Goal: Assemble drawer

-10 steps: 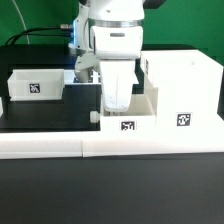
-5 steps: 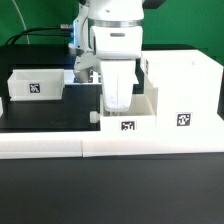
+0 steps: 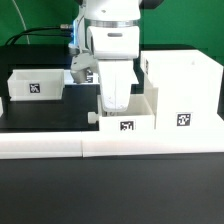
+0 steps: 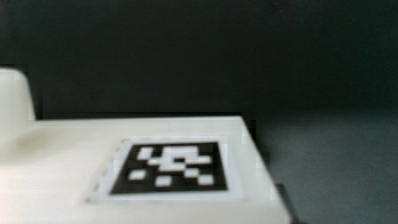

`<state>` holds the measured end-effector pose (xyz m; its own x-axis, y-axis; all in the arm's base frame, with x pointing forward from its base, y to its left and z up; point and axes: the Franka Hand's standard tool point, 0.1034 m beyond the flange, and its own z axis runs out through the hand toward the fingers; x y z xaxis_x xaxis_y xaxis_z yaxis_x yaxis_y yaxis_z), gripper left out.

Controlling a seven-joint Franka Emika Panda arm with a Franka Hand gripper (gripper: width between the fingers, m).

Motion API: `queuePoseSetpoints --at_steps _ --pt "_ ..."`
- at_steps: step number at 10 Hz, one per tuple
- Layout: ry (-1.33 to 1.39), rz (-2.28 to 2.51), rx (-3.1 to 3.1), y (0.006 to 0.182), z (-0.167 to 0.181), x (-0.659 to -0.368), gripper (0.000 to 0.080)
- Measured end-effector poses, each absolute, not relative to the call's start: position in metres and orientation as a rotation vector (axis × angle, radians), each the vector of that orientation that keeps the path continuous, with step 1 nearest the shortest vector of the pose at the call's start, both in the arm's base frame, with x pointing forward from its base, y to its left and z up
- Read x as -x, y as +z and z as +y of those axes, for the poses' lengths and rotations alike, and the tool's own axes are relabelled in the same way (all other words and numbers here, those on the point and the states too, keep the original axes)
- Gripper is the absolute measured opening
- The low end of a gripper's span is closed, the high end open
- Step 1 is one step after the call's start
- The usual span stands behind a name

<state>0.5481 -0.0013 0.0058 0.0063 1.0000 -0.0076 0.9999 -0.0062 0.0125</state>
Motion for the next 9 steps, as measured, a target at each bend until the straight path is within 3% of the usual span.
queuePoseSetpoints --at_steps 9 --pt "0.007 2.179 -2.239 0.0059 0.0033 -0.5482 0.0042"
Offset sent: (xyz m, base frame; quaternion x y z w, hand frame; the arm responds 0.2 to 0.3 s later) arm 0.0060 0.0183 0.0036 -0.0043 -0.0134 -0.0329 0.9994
